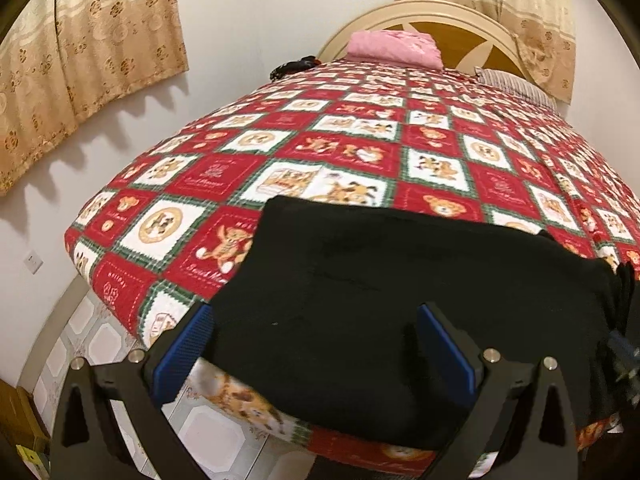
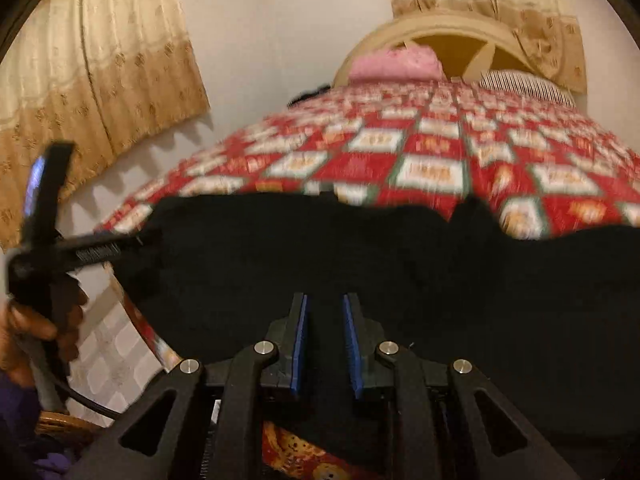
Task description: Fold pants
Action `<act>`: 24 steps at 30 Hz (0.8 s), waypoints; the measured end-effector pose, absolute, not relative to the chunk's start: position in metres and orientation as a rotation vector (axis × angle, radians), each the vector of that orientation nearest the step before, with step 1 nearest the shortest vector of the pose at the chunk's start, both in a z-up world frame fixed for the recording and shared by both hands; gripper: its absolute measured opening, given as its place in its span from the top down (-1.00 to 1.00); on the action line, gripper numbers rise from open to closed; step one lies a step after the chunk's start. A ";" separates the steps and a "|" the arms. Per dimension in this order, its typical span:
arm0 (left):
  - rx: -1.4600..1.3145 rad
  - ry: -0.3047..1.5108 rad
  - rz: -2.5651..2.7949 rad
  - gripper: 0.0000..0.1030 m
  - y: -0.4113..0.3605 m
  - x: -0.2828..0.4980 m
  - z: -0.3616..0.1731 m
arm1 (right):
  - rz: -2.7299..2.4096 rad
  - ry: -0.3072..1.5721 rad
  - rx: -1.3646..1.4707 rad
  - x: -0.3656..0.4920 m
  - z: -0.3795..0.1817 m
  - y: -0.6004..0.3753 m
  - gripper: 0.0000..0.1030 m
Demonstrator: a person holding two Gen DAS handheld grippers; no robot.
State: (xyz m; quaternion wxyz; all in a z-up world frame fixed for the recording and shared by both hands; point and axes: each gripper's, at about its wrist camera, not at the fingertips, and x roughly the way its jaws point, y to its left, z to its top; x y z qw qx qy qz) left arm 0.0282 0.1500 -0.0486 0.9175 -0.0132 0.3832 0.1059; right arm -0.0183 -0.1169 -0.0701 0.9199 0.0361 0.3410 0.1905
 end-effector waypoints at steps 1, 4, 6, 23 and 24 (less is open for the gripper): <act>-0.030 0.792 0.222 -1.00 0.152 0.028 -0.051 | 0.385 0.674 0.077 -0.022 -0.071 -0.117 0.61; -0.053 0.806 0.224 -1.00 0.157 0.030 -0.056 | 0.389 0.661 0.059 -0.023 -0.072 -0.115 0.47; -0.060 0.815 0.219 -1.00 0.159 0.031 -0.059 | 0.389 0.650 0.067 -0.025 -0.074 -0.115 0.40; -0.256 0.722 0.160 -1.00 0.213 0.001 -0.052 | 0.391 0.634 0.092 -0.030 -0.075 -0.116 0.33; -0.274 0.726 0.151 -1.00 0.212 0.002 -0.053 | 0.391 0.634 0.092 -0.030 -0.075 -0.116 0.33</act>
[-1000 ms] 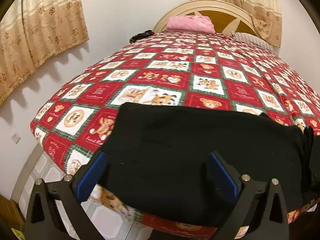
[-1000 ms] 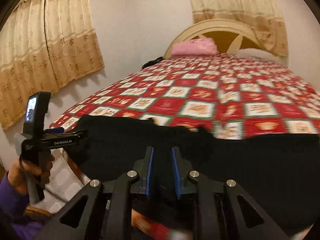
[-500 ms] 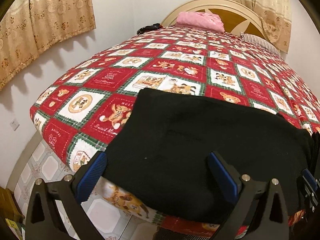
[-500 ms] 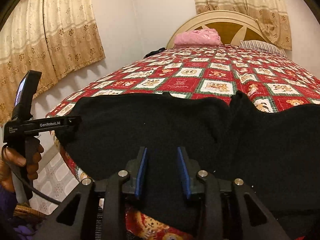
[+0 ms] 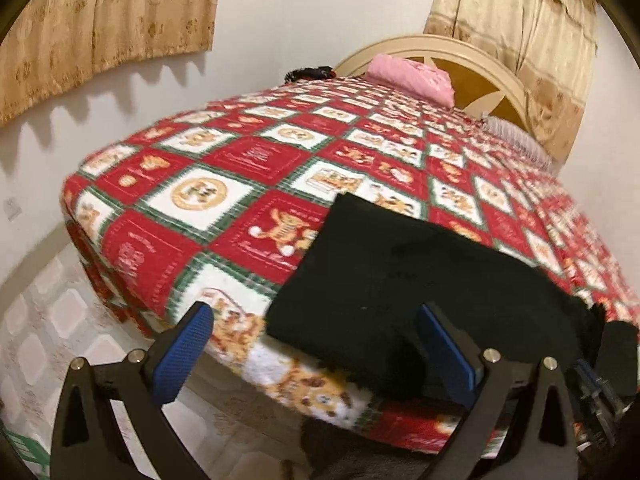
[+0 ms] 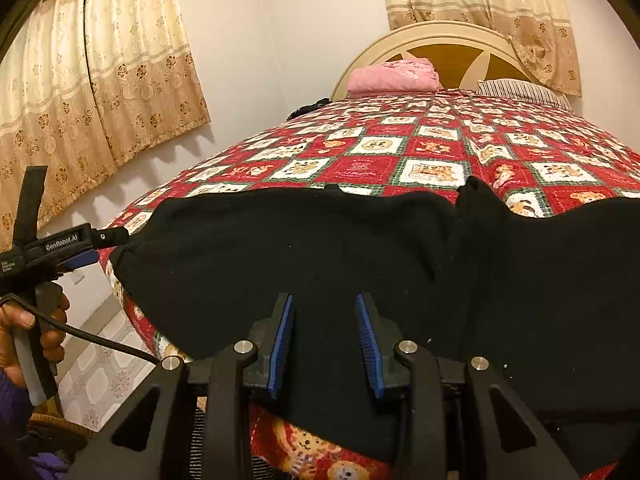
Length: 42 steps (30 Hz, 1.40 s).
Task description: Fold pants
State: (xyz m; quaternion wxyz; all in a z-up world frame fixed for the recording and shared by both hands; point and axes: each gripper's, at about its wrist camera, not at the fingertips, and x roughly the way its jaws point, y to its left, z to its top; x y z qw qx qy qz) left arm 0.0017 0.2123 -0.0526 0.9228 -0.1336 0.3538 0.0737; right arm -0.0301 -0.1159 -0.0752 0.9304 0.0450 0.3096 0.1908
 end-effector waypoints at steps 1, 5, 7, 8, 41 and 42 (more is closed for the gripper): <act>-0.293 0.730 0.145 -1.00 0.212 0.002 -0.053 | 0.391 0.634 0.092 -0.030 -0.075 -0.116 0.33; -0.392 0.732 0.142 -1.00 0.213 -0.004 -0.058 | 0.392 0.634 0.092 -0.030 -0.075 -0.116 0.32; -0.447 0.763 0.126 -1.00 0.213 -0.002 -0.066 | 0.392 0.634 0.092 -0.030 -0.075 -0.116 0.32; -0.461 0.787 0.121 -0.96 0.213 0.002 -0.071 | 0.393 0.633 0.092 -0.030 -0.075 -0.116 0.32; -0.207 0.531 -0.062 0.66 0.138 0.011 0.003 | 0.288 0.556 0.196 -0.038 -0.051 -0.152 0.30; -0.199 0.529 -0.083 0.67 0.131 0.011 0.004 | 0.289 0.556 0.218 -0.039 -0.050 -0.157 0.30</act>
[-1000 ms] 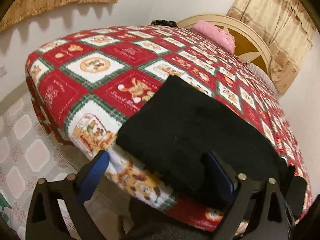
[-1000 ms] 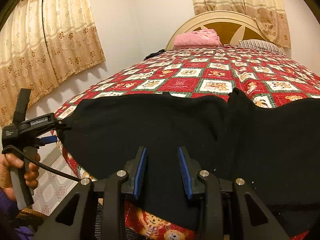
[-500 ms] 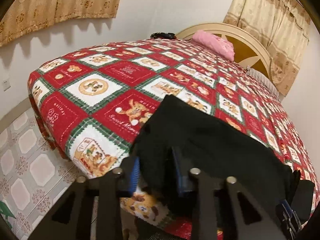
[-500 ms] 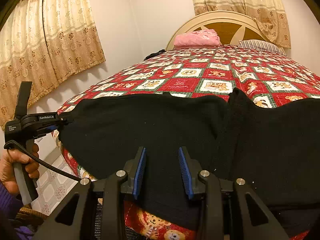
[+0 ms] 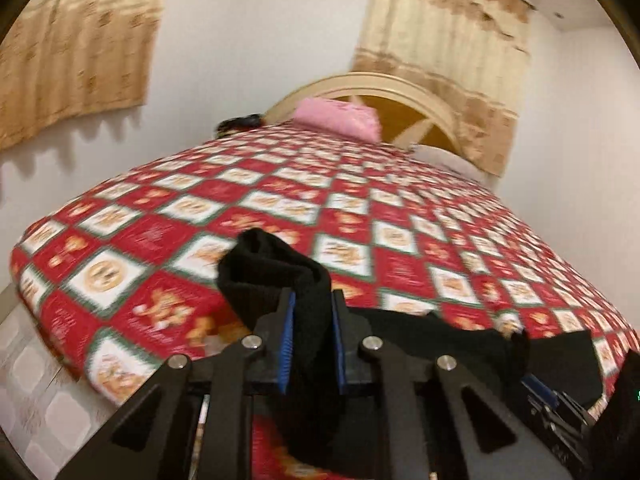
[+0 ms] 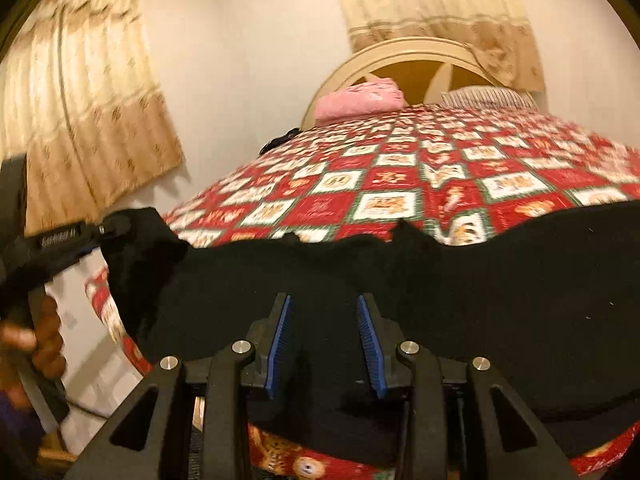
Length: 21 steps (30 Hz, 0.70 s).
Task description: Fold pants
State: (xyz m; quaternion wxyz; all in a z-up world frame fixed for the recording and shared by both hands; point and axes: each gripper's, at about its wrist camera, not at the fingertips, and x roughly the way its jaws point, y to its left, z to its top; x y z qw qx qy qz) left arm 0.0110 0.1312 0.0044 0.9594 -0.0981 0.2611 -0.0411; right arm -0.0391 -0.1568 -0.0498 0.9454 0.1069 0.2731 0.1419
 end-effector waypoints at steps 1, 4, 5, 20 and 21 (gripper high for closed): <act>-0.188 0.527 -0.114 0.67 0.123 0.011 0.006 | 0.286 0.555 0.240 -0.039 -0.048 -0.163 0.30; -0.127 0.512 -0.222 0.67 0.090 0.006 0.011 | 0.252 0.543 0.274 -0.040 -0.042 -0.179 0.30; -0.099 0.507 -0.263 0.67 0.077 0.003 0.013 | 0.243 0.538 0.293 -0.040 -0.039 -0.185 0.30; 0.114 0.647 -0.490 0.67 -0.014 0.003 -0.042 | 0.499 0.607 0.589 -0.017 -0.025 -0.215 -0.09; 0.120 0.642 -0.489 0.67 -0.015 0.002 -0.042 | 0.512 0.616 0.596 -0.014 -0.025 -0.212 -0.35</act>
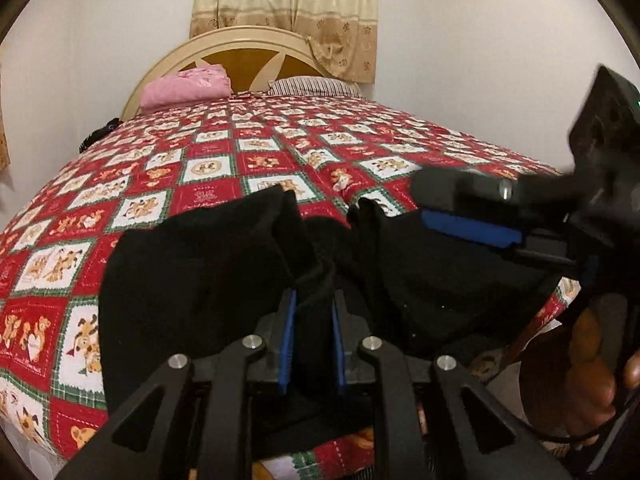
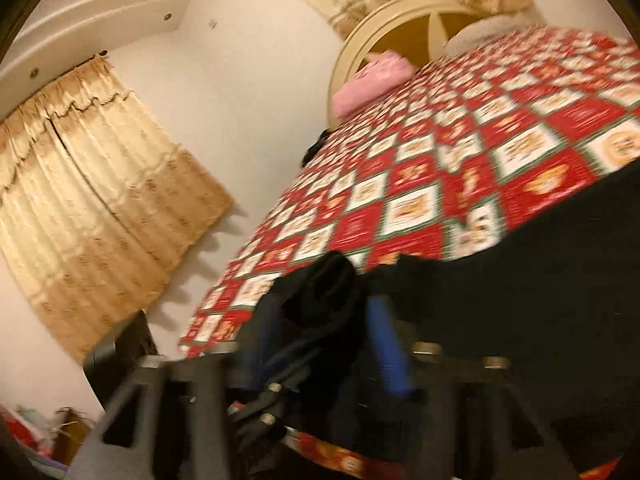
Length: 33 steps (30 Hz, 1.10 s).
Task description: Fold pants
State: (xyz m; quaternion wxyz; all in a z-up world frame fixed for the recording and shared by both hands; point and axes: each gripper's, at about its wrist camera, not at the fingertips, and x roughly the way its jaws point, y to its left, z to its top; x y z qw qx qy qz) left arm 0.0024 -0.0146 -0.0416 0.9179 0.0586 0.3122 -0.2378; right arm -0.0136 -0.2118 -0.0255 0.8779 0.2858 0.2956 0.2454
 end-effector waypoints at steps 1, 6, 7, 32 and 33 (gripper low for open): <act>0.128 0.638 -0.488 0.67 -0.016 0.001 -0.041 | 0.529 0.633 0.617 -0.006 -0.027 -0.208 -0.37; 0.136 0.632 -0.491 0.67 -0.014 -0.005 -0.040 | 0.645 0.730 0.700 0.024 -0.039 -0.188 -0.37; 0.132 0.632 -0.491 0.67 -0.014 -0.006 -0.040 | 0.670 0.755 0.687 0.028 -0.041 -0.182 -0.37; 0.130 0.554 -0.396 -0.28 0.084 -0.028 0.005 | 0.574 0.750 0.446 0.017 -0.036 -0.168 0.75; 0.117 0.555 -0.372 -0.28 0.088 -0.025 0.005 | 0.573 0.752 0.463 0.016 -0.037 -0.170 0.69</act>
